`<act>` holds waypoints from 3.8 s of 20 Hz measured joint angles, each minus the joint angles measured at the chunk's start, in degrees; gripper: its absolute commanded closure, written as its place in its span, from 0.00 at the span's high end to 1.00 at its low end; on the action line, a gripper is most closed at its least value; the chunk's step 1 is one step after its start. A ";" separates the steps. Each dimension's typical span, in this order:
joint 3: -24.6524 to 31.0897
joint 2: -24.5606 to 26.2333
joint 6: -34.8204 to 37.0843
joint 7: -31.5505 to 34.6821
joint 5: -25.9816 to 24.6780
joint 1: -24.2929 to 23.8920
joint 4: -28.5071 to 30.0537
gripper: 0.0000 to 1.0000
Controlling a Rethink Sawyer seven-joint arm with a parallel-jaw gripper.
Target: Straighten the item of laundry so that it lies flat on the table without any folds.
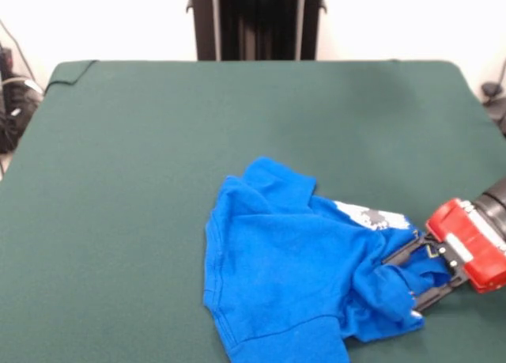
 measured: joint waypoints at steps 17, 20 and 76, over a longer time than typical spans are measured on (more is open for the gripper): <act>0.32 -4.00 -1.94 0.00 2.67 -0.24 7.57 1.00; -0.77 -3.95 -2.38 0.00 1.72 0.15 7.83 1.00; 40.08 -20.09 -25.99 -32.67 31.91 -20.80 25.17 1.00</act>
